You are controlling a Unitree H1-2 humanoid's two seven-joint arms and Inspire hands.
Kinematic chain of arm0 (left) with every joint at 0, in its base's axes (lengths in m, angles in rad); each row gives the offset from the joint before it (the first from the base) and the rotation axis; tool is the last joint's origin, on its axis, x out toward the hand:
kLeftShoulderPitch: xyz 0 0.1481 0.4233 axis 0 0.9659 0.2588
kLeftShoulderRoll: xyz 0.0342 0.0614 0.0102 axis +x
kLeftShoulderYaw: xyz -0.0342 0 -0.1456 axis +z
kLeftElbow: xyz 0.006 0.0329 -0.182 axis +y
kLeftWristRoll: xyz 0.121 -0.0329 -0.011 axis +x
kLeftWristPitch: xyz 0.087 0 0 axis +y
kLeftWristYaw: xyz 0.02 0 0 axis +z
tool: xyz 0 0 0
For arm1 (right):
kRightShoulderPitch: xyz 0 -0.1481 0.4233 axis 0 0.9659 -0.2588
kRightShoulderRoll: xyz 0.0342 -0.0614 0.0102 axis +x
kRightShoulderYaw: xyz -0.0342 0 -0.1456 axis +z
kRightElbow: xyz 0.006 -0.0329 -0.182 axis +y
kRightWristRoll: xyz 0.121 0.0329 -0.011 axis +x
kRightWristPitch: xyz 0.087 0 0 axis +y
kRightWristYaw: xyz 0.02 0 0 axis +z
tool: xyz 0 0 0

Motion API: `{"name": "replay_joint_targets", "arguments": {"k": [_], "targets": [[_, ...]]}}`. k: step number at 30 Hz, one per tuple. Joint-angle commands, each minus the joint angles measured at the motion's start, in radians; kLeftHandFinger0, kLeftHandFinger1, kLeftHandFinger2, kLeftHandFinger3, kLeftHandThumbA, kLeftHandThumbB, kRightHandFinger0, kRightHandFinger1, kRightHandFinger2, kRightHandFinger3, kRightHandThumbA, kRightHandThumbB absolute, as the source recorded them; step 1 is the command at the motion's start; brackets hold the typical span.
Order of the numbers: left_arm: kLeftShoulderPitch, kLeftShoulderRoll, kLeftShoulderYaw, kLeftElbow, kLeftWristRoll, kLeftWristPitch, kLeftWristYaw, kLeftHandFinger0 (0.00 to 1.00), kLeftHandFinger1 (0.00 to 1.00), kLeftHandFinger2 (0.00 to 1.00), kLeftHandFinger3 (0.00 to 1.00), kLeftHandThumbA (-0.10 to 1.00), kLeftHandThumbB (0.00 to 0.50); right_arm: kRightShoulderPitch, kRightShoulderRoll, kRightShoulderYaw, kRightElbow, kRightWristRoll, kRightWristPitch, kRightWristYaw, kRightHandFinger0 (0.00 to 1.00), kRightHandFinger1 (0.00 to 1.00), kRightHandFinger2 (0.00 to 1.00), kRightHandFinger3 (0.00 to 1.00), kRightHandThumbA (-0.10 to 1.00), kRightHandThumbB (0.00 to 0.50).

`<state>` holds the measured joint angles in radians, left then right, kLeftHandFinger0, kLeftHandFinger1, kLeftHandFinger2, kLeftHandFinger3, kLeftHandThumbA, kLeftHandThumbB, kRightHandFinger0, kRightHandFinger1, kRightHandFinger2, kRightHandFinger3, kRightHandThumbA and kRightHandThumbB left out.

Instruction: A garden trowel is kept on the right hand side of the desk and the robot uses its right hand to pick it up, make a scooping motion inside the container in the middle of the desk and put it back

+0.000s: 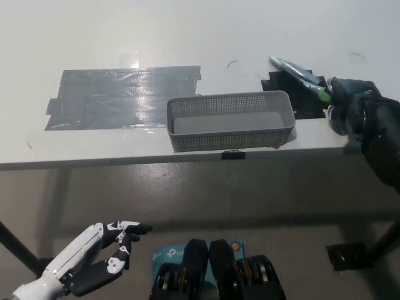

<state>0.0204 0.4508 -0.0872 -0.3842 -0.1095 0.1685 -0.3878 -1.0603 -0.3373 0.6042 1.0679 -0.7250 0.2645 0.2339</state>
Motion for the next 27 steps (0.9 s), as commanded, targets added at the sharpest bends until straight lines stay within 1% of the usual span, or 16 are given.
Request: {"name": "replay_joint_targets", "arguments": {"k": [1,3,4,6,7,9,12,13,15,17,18,19,20,23,24,27], "targets": [[-0.010,0.005,0.014,-0.022,-0.021,-0.042,-0.010,0.86,0.82,0.78,0.70,1.00,0.500,0.005,0.034,0.067,0.075,-0.059,0.003,0.007,0.35,0.62,0.85,0.96,-0.03,0.000],[-0.016,0.006,0.008,-0.018,-0.018,-0.048,-0.015,0.88,0.84,0.80,0.70,1.00,0.500,0.020,0.026,0.091,0.072,-0.066,0.012,0.023,0.16,0.39,0.61,0.95,0.00,0.000],[-0.018,0.008,0.007,-0.017,-0.019,-0.047,-0.017,0.90,0.84,0.79,0.70,1.00,0.500,0.026,0.026,0.095,0.074,-0.069,0.018,0.011,0.35,0.58,0.76,1.00,0.06,0.000],[-0.021,0.011,0.006,-0.015,-0.019,-0.050,-0.020,0.90,0.84,0.79,0.70,1.00,0.500,0.046,0.025,0.099,0.071,-0.075,0.030,-0.032,0.38,0.55,0.67,1.00,0.22,0.000],[-0.025,0.009,0.004,-0.012,-0.018,-0.052,-0.020,0.91,0.84,0.79,0.69,1.00,0.500,0.061,0.019,0.096,0.054,-0.075,0.036,-0.059,0.15,0.26,0.38,0.94,0.27,0.000],[-0.027,0.009,0.003,-0.012,-0.020,-0.051,-0.020,0.91,0.84,0.79,0.69,1.00,0.500,0.079,0.016,0.088,0.037,-0.073,0.042,-0.081,0.01,0.22,0.39,0.83,0.20,0.000],[-0.032,0.013,0.001,-0.009,-0.009,-0.058,-0.019,0.92,0.84,0.78,0.69,1.00,0.500,0.105,0.015,0.067,0.016,-0.065,0.040,-0.122,0.00,0.32,0.64,0.73,0.23,0.000],[-0.031,0.014,0.000,-0.004,-0.010,-0.065,-0.022,0.92,0.85,0.78,0.68,1.00,0.500,0.132,0.023,0.044,0.020,-0.047,0.036,-0.161,0.00,0.33,0.66,0.63,0.38,0.000],[-0.030,0.016,-0.003,0.000,-0.012,-0.068,-0.027,0.93,0.85,0.78,0.68,1.00,0.500,0.144,0.034,0.032,0.032,-0.040,0.044,-0.158,0.00,0.35,0.66,0.55,0.36,0.000],[-0.030,0.017,-0.002,0.001,-0.013,-0.064,-0.028,0.93,0.85,0.78,0.68,1.00,0.500,0.153,0.046,0.001,0.038,-0.022,0.058,-0.169,0.13,0.41,0.64,0.61,0.56,0.000],[-0.032,0.018,-0.003,0.006,-0.016,-0.073,-0.033,0.91,0.84,0.78,0.67,1.00,0.500,0.179,0.058,-0.033,0.030,0.001,0.071,-0.190,0.20,0.43,0.64,0.77,0.58,0.000],[-0.036,0.018,-0.005,0.008,-0.012,-0.067,-0.035,0.91,0.84,0.78,0.67,1.00,0.500,0.194,0.071,-0.080,0.038,0.030,0.084,-0.220,0.66,0.85,0.92,0.89,0.68,0.000],[-0.036,0.017,-0.005,0.008,-0.012,-0.066,-0.035,0.91,0.84,0.78,0.67,1.00,0.500,0.196,0.073,-0.092,0.039,0.027,0.085,-0.224,0.69,0.84,0.89,0.90,0.79,0.000],[-0.032,0.017,-0.005,0.010,-0.008,-0.066,-0.039,0.89,0.83,0.78,0.67,1.00,0.500,0.221,0.082,-0.114,0.046,0.017,0.049,-0.248,0.50,0.60,0.67,0.73,0.55,0.000],[-0.032,0.018,-0.007,0.010,-0.003,-0.064,-0.040,0.89,0.83,0.78,0.67,1.00,0.500,0.249,0.082,-0.142,0.027,0.029,0.009,-0.300,0.38,0.49,0.61,0.77,0.32,0.000],[-0.025,0.021,-0.010,-0.003,0.002,-0.049,-0.042,0.88,0.82,0.77,0.66,1.00,0.500,0.263,0.094,-0.176,0.039,0.024,0.008,-0.347,0.19,0.30,0.44,0.64,0.19,0.000]]}}
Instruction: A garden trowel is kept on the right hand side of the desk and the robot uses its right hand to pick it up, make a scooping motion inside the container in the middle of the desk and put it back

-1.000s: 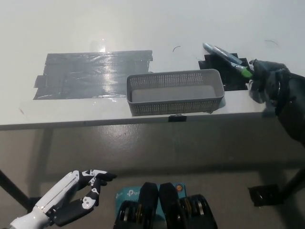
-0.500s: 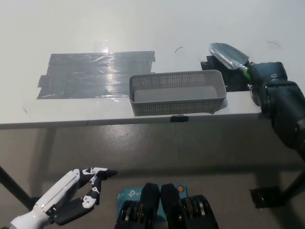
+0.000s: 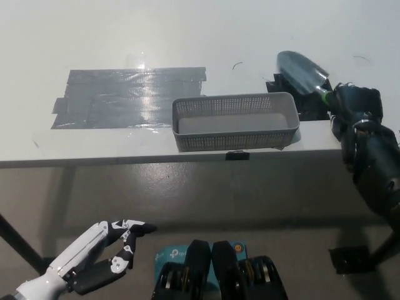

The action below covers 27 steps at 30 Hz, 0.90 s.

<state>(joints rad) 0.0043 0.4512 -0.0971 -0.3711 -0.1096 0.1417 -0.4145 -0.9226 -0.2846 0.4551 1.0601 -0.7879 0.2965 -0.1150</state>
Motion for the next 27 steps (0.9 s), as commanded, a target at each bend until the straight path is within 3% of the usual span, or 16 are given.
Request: {"name": "replay_joint_targets", "arguments": {"k": [1,2,5,6,7,8,9,10,11,16,19,21,22,23,25,27], "targets": [[-0.009,0.020,-0.001,-0.014,0.004,-0.024,-0.017,0.88,0.82,0.77,0.66,1.00,0.500,0.128,0.042,-0.036,0.048,0.086,-0.028,-0.009,0.18,0.29,0.43,0.63,0.18,0.000],[-0.008,0.022,-0.002,-0.012,0.010,-0.023,-0.017,0.88,0.82,0.77,0.66,1.00,0.500,0.144,0.037,-0.065,0.016,0.102,-0.055,-0.049,0.04,0.16,0.30,0.49,0.16,0.000],[-0.005,0.024,-0.001,-0.011,0.008,-0.016,-0.019,0.89,0.83,0.76,0.65,1.00,0.500,0.149,0.038,-0.108,0.007,0.123,-0.093,-0.072,0.00,0.02,0.17,0.33,0.02,0.000],[-0.006,0.025,-0.002,-0.013,0.013,-0.008,-0.019,0.89,0.83,0.75,0.65,1.00,0.500,0.145,0.035,-0.116,0.010,0.127,-0.104,-0.066,0.04,0.09,0.23,0.43,0.02,0.000],[-0.007,0.025,-0.002,-0.012,0.016,-0.011,-0.020,0.87,0.82,0.75,0.63,1.00,0.500,0.148,0.033,-0.125,0.001,0.126,-0.109,-0.080,0.00,0.06,0.20,0.29,0.00,0.000],[-0.005,0.027,-0.002,-0.014,0.017,-0.006,-0.020,0.88,0.82,0.75,0.64,1.00,0.500,0.150,0.032,-0.128,-0.003,0.125,-0.112,-0.088,0.00,0.15,0.29,0.27,0.01,0.000],[-0.003,0.026,0.000,-0.015,0.016,-0.004,-0.020,0.88,0.82,0.75,0.64,1.00,0.500,0.154,0.028,-0.130,-0.015,0.123,-0.119,-0.094,0.07,0.27,0.42,0.49,-0.01,0.020],[0.000,0.026,0.002,-0.016,0.008,-0.002,-0.022,0.88,0.83,0.75,0.64,1.00,0.500,0.159,0.022,-0.124,-0.026,0.113,-0.123,-0.097,0.05,0.25,0.38,0.51,-0.04,0.001],[0.000,0.023,0.003,-0.011,0.001,-0.008,-0.025,0.88,0.84,0.76,0.64,1.00,0.500,0.161,0.021,-0.122,-0.022,0.109,-0.123,-0.106,0.00,0.19,0.32,0.35,-0.04,0.000],[0.001,0.019,0.002,-0.006,0.003,-0.010,-0.029,0.89,0.84,0.75,0.64,1.00,0.500,0.163,0.016,-0.115,-0.015,0.118,-0.130,-0.084,0.00,0.19,0.32,0.29,-0.09,0.000],[0.002,0.019,0.004,-0.004,-0.005,-0.011,-0.033,0.89,0.84,0.76,0.64,1.00,0.500,0.156,-0.004,-0.063,-0.020,0.075,-0.144,-0.061,0.00,0.22,0.36,0.40,-0.10,0.000],[0.004,0.018,0.004,0.001,0.008,-0.030,-0.031,0.89,0.84,0.76,0.63,1.00,0.500,0.155,-0.030,-0.024,-0.053,0.052,-0.159,-0.052,0.00,0.12,0.28,0.16,-0.10,0.000],[0.004,0.018,0.005,0.002,0.007,-0.030,-0.031,0.89,0.84,0.76,0.63,1.00,0.500,0.155,-0.033,-0.018,-0.057,0.056,-0.160,-0.053,0.00,0.15,0.34,0.13,-0.10,0.000],[0.005,0.018,0.005,0.000,0.006,-0.022,-0.030,0.89,0.85,0.77,0.63,1.00,0.500,0.153,-0.041,-0.005,-0.055,0.052,-0.186,-0.074,0.00,0.20,0.41,0.12,-0.10,0.000],[0.005,0.024,0.008,-0.002,0.000,-0.016,-0.036,0.90,0.85,0.77,0.63,1.00,0.500,0.144,-0.052,0.004,-0.065,0.060,-0.183,-0.071,0.00,0.25,0.50,0.37,-0.10,0.000],[0.003,0.027,0.008,-0.003,0.001,-0.015,-0.037,0.91,0.86,0.78,0.63,1.00,0.500,0.128,-0.063,0.013,-0.068,0.061,-0.184,-0.060,0.00,0.21,0.45,0.30,-0.10,0.000]]}}
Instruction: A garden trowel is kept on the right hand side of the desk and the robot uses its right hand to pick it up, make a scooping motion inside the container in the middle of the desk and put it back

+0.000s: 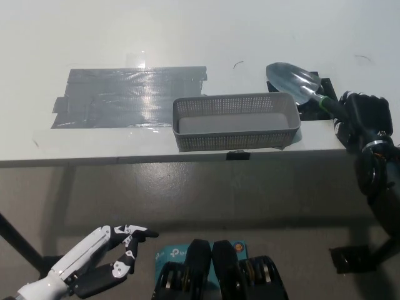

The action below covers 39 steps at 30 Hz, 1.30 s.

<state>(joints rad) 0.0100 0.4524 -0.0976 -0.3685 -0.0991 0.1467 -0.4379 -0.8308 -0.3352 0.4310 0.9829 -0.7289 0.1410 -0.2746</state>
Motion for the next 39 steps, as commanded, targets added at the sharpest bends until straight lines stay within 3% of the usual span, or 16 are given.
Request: {"name": "replay_joint_targets", "arguments": {"k": [1,6,9,12,14,16,19,20,21,22,25,29,33,36,37,39], "targets": [[-0.002,0.026,0.009,-0.005,-0.009,-0.019,-0.014,0.91,0.87,0.78,0.63,1.00,0.500,0.030,-0.018,0.040,0.007,0.001,-0.029,0.105,0.00,0.20,0.45,0.26,-0.10,0.000],[0.001,0.025,0.010,-0.010,0.000,-0.033,-0.009,0.87,0.83,0.76,0.63,1.00,0.476,-0.043,-0.108,0.129,-0.044,-0.063,-0.090,0.167,0.00,0.18,0.49,0.17,-0.10,0.000],[0.002,0.027,0.011,-0.015,-0.004,-0.026,-0.011,0.86,0.83,0.76,0.63,1.00,0.473,-0.082,-0.158,0.229,-0.068,-0.126,-0.110,0.250,0.00,0.25,0.59,0.31,-0.10,0.001],[0.007,0.033,0.014,-0.020,-0.006,-0.019,-0.014,0.88,0.84,0.77,0.63,1.00,0.484,-0.107,-0.188,0.283,-0.097,-0.151,-0.124,0.302,0.00,0.24,0.55,0.34,-0.10,0.000],[0.007,0.038,0.015,-0.020,-0.006,-0.019,-0.016,0.89,0.85,0.77,0.65,1.00,0.480,-0.144,-0.219,0.314,-0.142,-0.178,-0.100,0.362,0.00,0.27,0.59,0.46,-0.10,0.000],[0.006,0.038,0.016,-0.020,-0.008,-0.019,-0.016,0.88,0.85,0.77,0.65,1.00,0.491,-0.168,-0.226,0.308,-0.143,-0.160,-0.096,0.381,0.00,0.29,0.62,0.43,-0.10,0.000],[0.012,0.035,0.017,-0.027,-0.010,-0.006,-0.012,0.88,0.84,0.77,0.65,1.00,0.479,-0.196,-0.231,0.233,-0.159,-0.087,-0.058,0.399,0.01,0.26,0.48,0.59,-0.06,0.000],[0.016,0.034,0.018,-0.024,-0.008,-0.009,-0.012,0.88,0.84,0.77,0.66,1.00,0.483,-0.203,-0.231,0.207,-0.154,-0.065,-0.057,0.404,0.00,0.20,0.39,0.42,-0.09,0.003],[0.017,0.036,0.018,-0.024,-0.007,-0.014,-0.013,0.88,0.85,0.77,0.67,1.00,0.479,-0.224,-0.228,0.165,-0.133,-0.028,-0.050,0.410,0.00,0.18,0.44,0.26,-0.10,0.002],[0.021,0.037,0.017,-0.024,-0.006,-0.012,-0.012,0.89,0.85,0.77,0.66,1.00,0.489,-0.227,-0.226,0.135,-0.137,-0.013,-0.023,0.425,0.02,0.23,0.50,0.37,-0.10,0.000],[0.027,0.037,0.018,-0.029,-0.015,-0.001,-0.014,0.90,0.85,0.77,0.67,1.00,0.498,-0.239,-0.213,0.053,-0.126,0.021,0.062,0.470,0.00,0.18,0.45,0.24,-0.10,0.000],[0.048,0.036,0.020,-0.030,-0.009,-0.013,-0.008,0.90,0.85,0.76,0.68,1.00,0.500,-0.213,-0.202,-0.004,-0.120,0.020,0.089,0.451,0.00,0.24,0.49,0.30,-0.10,0.000],[0.062,0.034,0.020,-0.026,-0.013,-0.020,-0.010,0.90,0.85,0.77,0.69,1.00,0.495,-0.186,-0.174,-0.045,-0.120,0.026,0.137,0.423,0.00,0.14,0.41,0.11,-0.10,0.000],[0.069,0.040,0.022,-0.023,-0.002,-0.037,-0.009,0.89,0.84,0.77,0.69,1.00,0.493,-0.187,-0.155,-0.068,-0.123,0.039,0.149,0.419,0.00,0.24,0.55,0.22,-0.10,0.000],[0.069,0.039,0.022,-0.020,0.002,-0.042,-0.008,0.89,0.84,0.77,0.67,1.00,0.492,-0.190,-0.151,-0.079,-0.132,0.045,0.166,0.426,0.03,0.29,0.61,0.32,-0.10,0.000],[0.070,0.038,0.022,-0.013,0.005,-0.056,-0.008,0.88,0.84,0.76,0.67,1.00,0.500,-0.190,-0.150,-0.083,-0.136,0.044,0.165,0.427,0.00,0.26,0.57,0.32,-0.10,0.000]]}}
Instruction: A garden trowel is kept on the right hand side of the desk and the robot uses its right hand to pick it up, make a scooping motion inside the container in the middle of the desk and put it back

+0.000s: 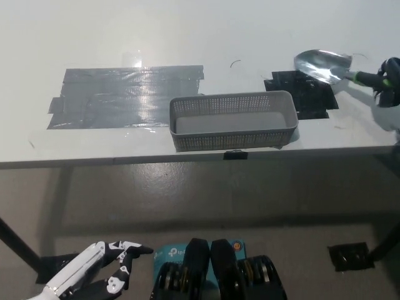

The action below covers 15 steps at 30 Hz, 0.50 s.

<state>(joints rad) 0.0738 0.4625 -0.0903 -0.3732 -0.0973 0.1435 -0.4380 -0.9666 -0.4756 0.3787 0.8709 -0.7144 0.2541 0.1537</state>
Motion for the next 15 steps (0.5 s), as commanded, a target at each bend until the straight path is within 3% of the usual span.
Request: {"name": "replay_joint_targets", "arguments": {"k": [1,2,3,4,7,11,12,13,14,15], "targets": [[0.006,0.028,0.013,-0.009,0.001,-0.041,-0.008,0.87,0.84,0.77,0.68,1.00,0.500,-0.047,-0.016,-0.048,-0.051,0.041,0.033,-0.020,0.00,0.19,0.51,0.22,-0.10,0.000],[0.006,0.026,0.012,-0.009,-0.001,-0.038,-0.008,0.88,0.84,0.77,0.68,1.00,0.500,-0.048,-0.021,-0.053,-0.043,0.044,0.010,-0.039,0.00,0.19,0.51,0.25,-0.10,0.000],[0.007,0.026,0.013,-0.009,-0.004,-0.036,-0.008,0.88,0.84,0.77,0.68,1.00,0.500,-0.048,-0.022,-0.055,-0.050,0.041,0.012,-0.037,0.00,0.23,0.57,0.34,-0.10,0.000],[0.012,0.026,0.012,-0.012,-0.004,-0.034,-0.008,0.88,0.84,0.77,0.68,1.00,0.500,-0.045,-0.025,-0.057,-0.058,0.040,0.003,-0.039,0.00,0.24,0.57,0.46,-0.10,0.000],[0.020,0.030,0.015,-0.015,-0.004,-0.035,-0.006,0.88,0.84,0.76,0.68,1.00,0.500,-0.037,-0.040,-0.057,-0.098,0.035,-0.035,-0.045,0.00,0.24,0.57,0.63,-0.10,0.000],[0.021,0.029,0.013,-0.008,-0.017,-0.031,-0.012,0.89,0.83,0.75,0.69,1.00,0.500,-0.022,-0.075,-0.064,-0.167,0.042,-0.054,-0.018,0.00,0.21,0.53,0.62,-0.10,0.000],[0.022,0.029,0.013,-0.008,-0.017,-0.030,-0.012,0.89,0.83,0.75,0.68,1.00,0.500,-0.018,-0.081,-0.066,-0.178,0.048,-0.062,-0.017,0.01,0.25,0.58,0.81,-0.10,0.000],[0.025,0.029,0.012,-0.009,-0.016,-0.028,-0.011,0.89,0.83,0.75,0.68,1.00,0.500,-0.015,-0.085,-0.068,-0.183,0.053,-0.075,-0.019,0.00,0.18,0.50,0.68,-0.10,0.000],[0.027,0.028,0.011,-0.009,-0.016,-0.028,-0.012,0.90,0.83,0.75,0.68,1.00,0.500,-0.005,-0.093,-0.075,-0.207,0.060,-0.073,-0.011,0.00,0.16,0.48,0.73,-0.10,0.000],[0.031,0.030,0.009,-0.009,-0.010,-0.030,-0.011,0.90,0.84,0.75,0.68,1.00,0.500,0.006,-0.102,-0.082,-0.236,0.067,-0.064,0.002,0.00,0.12,0.41,0.70,-0.10,0.000]]}}
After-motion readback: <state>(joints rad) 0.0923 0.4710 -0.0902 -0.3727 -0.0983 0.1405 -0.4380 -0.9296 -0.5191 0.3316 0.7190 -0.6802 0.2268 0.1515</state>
